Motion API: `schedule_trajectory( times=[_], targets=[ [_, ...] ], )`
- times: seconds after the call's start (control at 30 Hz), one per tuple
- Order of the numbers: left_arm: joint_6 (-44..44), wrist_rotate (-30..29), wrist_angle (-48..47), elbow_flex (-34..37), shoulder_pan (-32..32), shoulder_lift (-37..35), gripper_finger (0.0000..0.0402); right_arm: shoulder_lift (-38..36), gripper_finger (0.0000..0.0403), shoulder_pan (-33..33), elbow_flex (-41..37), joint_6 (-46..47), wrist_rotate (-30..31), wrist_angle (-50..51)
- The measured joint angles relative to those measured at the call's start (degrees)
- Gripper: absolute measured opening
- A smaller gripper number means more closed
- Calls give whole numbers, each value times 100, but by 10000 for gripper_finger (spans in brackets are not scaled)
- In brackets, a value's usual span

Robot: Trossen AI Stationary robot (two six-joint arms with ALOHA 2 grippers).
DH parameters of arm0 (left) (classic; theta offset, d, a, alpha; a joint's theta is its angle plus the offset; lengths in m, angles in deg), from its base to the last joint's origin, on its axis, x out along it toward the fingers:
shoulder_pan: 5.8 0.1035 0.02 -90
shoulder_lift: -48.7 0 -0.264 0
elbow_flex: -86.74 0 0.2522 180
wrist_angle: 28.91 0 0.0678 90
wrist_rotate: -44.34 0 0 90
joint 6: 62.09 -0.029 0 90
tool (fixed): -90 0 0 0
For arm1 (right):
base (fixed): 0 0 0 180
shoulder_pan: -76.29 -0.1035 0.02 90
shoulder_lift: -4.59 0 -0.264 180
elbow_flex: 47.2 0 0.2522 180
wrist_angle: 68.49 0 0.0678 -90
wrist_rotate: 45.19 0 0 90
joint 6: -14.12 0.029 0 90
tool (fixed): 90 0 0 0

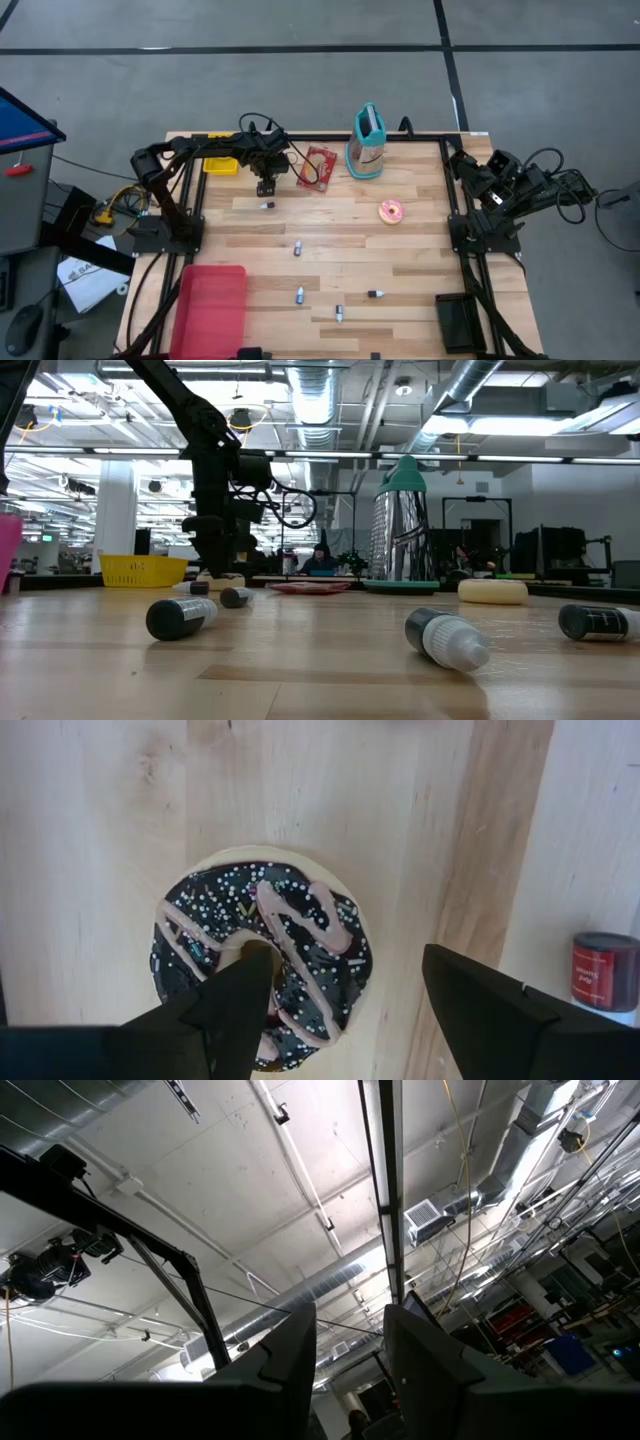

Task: Pick & Place Food Item
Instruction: Put the black donut into the yellow basket

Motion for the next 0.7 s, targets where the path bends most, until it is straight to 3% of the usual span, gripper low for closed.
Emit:
schedule_trajectory(
  times=[0.7],
  targets=[
    [424, 48, -19, 0, 17, 0, 253, 0, 113, -2, 0, 2, 0, 92]
  ],
)
